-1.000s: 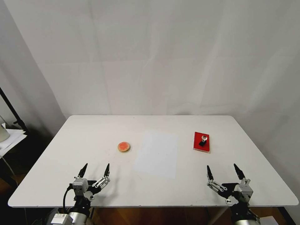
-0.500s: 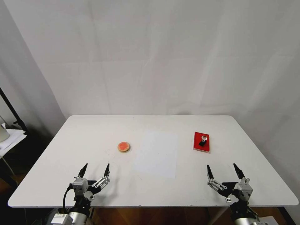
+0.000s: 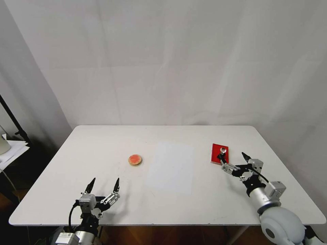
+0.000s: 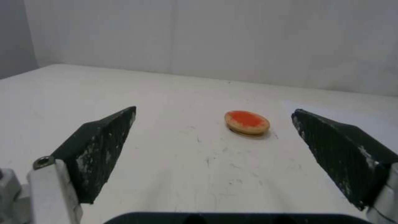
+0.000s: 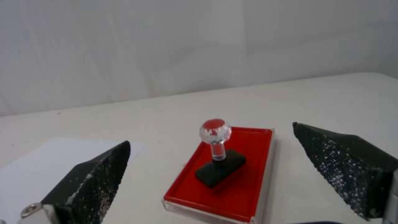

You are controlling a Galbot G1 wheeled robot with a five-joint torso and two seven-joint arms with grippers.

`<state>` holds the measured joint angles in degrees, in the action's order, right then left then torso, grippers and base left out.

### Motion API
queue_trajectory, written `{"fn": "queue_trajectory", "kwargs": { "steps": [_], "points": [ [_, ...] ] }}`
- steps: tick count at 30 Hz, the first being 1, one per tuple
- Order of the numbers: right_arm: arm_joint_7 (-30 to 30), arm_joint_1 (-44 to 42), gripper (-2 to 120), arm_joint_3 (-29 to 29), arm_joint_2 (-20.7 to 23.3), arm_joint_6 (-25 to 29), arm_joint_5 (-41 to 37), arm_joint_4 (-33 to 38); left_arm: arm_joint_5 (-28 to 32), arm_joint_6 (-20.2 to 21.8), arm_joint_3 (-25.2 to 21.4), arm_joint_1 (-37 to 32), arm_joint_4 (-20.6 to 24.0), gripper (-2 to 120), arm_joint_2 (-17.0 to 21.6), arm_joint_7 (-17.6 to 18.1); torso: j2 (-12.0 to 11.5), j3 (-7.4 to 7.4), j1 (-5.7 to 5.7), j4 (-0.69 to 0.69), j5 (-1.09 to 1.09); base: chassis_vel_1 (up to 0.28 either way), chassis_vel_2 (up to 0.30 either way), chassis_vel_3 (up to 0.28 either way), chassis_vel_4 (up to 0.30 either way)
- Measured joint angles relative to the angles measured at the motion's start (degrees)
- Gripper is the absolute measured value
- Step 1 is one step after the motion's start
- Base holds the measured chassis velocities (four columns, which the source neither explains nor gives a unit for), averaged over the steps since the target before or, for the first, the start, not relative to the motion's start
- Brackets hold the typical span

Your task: Pick up the stamp from the ink pad and place it onto another ink pad.

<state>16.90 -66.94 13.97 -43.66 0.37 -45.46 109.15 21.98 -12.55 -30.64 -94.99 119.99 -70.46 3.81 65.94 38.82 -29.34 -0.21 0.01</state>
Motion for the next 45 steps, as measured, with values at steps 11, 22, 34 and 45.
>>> {"fn": "queue_trajectory", "kwargs": {
  "steps": [11, 22, 34, 45],
  "points": [
    [-0.1, 8.7, 100, -6.8, -1.2, -0.4, -1.2, -6.9, 0.0, 0.0, 0.0, 0.0, 0.0, 100, 0.0, 0.0, 0.0, -0.01, 0.01, 0.00, -0.02, 0.000, 0.000, 0.000, 0.000],
    [-0.1, 11.5, 81, -8.7, -2.6, -0.3, -2.3, -10.1, 0.0, 0.0, 0.0, 0.0, 0.0, 100, 0.0, 0.0, 0.0, -0.01, 0.01, 0.00, -0.02, 0.000, 0.000, 0.000, 0.000],
    [0.3, 12.4, 36, -9.7, -3.0, -0.2, -2.0, -10.5, 0.0, 0.0, 0.0, 0.0, 0.0, 100, 0.0, 0.0, 0.0, -0.01, 0.01, 0.00, -0.02, 0.000, 0.000, 0.000, 0.000],
    [0.6, 13.0, 7, -11.3, -3.1, -0.3, -1.7, -10.8, 0.0, 0.0, 0.0, 0.0, 0.0, 100, 0.0, 0.0, 0.0, -0.01, 0.01, 0.00, -0.02, 0.000, 0.000, 0.000, 0.000]
  ]
}}
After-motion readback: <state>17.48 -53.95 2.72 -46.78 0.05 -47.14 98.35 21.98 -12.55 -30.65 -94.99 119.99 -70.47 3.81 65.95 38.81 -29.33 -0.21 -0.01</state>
